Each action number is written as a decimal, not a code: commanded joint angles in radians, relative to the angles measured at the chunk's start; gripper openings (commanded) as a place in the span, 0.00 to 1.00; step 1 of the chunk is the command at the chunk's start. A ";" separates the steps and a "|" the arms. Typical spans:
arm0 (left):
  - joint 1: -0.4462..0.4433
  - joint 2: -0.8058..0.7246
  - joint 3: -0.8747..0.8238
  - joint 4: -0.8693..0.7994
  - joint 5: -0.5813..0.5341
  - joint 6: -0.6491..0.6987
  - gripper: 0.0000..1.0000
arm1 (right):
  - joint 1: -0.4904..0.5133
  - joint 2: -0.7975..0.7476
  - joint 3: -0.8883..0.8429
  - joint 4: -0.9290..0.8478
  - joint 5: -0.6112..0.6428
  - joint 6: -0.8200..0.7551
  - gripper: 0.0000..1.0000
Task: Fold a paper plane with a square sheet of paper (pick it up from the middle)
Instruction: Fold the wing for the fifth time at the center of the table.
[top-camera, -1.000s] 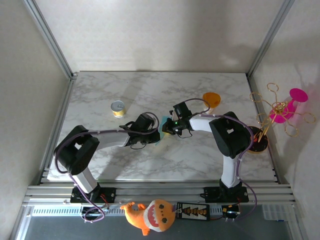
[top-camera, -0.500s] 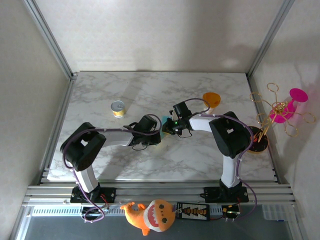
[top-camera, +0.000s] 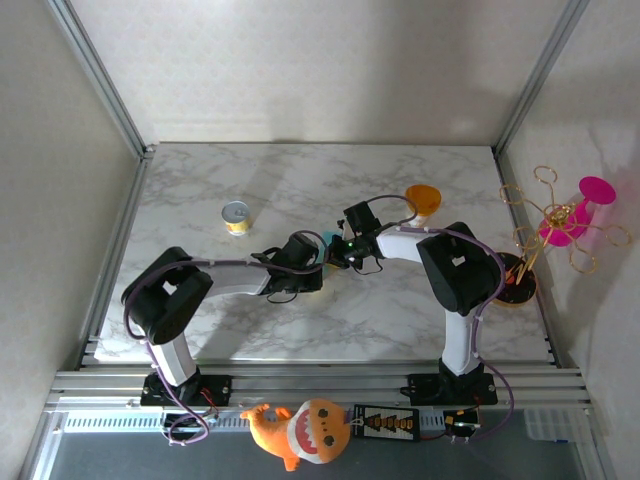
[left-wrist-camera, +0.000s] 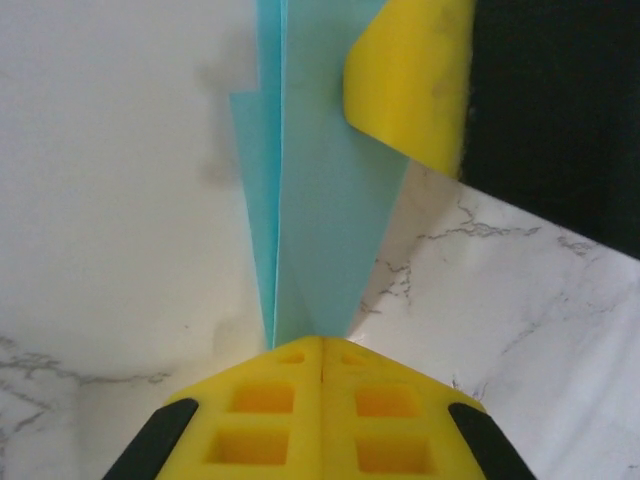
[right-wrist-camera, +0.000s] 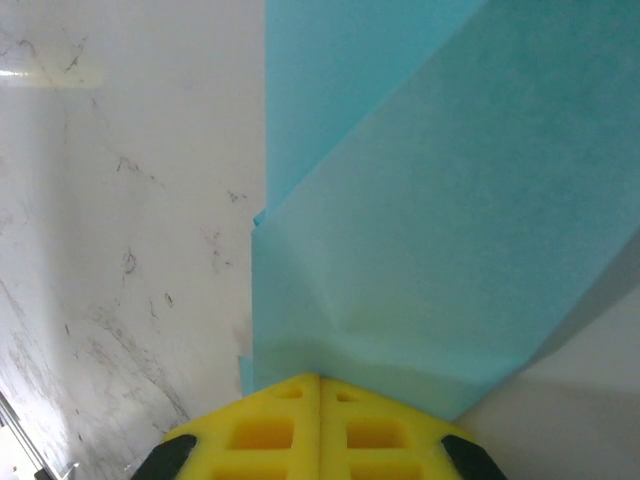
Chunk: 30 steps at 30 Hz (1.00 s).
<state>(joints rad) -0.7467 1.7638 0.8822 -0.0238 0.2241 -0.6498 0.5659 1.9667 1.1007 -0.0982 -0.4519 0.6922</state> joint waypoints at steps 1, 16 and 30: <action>-0.036 -0.021 -0.030 -0.176 0.021 0.021 0.00 | 0.003 0.118 -0.038 -0.105 0.222 -0.002 0.04; -0.066 -0.036 -0.075 -0.210 0.011 0.025 0.00 | 0.003 0.136 -0.031 -0.107 0.220 0.001 0.04; -0.113 -0.015 -0.114 -0.240 -0.013 0.013 0.00 | 0.003 0.140 -0.032 -0.107 0.221 0.007 0.03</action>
<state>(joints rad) -0.8097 1.7210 0.8387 -0.0536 0.1474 -0.6353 0.5686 1.9797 1.1156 -0.1017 -0.4534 0.6930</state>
